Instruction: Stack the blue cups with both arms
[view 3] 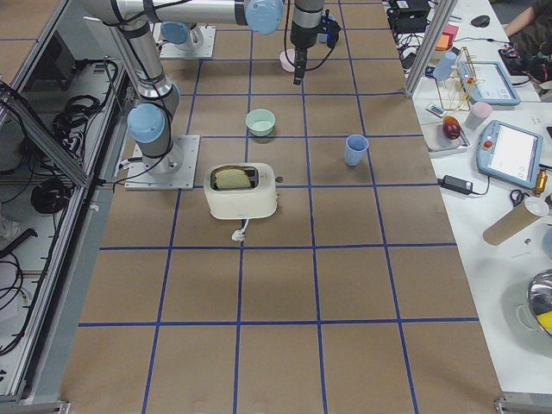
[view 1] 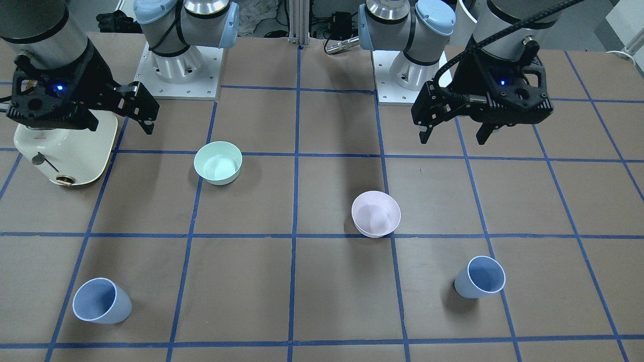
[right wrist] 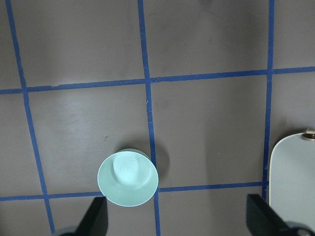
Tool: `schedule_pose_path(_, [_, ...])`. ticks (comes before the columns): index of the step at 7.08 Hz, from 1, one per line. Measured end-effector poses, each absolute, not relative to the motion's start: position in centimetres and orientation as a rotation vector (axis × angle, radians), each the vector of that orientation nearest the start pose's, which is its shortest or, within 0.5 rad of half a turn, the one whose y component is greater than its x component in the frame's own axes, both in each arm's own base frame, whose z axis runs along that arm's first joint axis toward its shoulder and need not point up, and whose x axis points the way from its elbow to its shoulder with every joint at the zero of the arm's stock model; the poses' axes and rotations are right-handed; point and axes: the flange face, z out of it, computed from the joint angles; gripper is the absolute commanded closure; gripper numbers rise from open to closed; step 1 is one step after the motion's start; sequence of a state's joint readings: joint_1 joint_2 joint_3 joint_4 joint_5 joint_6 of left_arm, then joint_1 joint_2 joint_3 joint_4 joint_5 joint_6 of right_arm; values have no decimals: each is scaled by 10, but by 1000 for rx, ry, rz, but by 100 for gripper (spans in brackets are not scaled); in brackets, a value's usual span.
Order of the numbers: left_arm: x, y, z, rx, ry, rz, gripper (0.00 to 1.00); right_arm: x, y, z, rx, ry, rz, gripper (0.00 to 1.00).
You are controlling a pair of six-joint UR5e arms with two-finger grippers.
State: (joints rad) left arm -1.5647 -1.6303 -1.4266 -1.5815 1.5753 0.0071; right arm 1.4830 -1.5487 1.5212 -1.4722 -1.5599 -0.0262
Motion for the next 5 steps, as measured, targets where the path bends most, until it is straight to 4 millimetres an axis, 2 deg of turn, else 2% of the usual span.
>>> schedule_pose_path(3, [-130,-523,528,2,3135,-117,0,91,-500,478,87,3124,145,0])
schedule_pose_path(5, [-129,-522,530,-2,3135,-123,0,90,-500,478,82,3127,145,0])
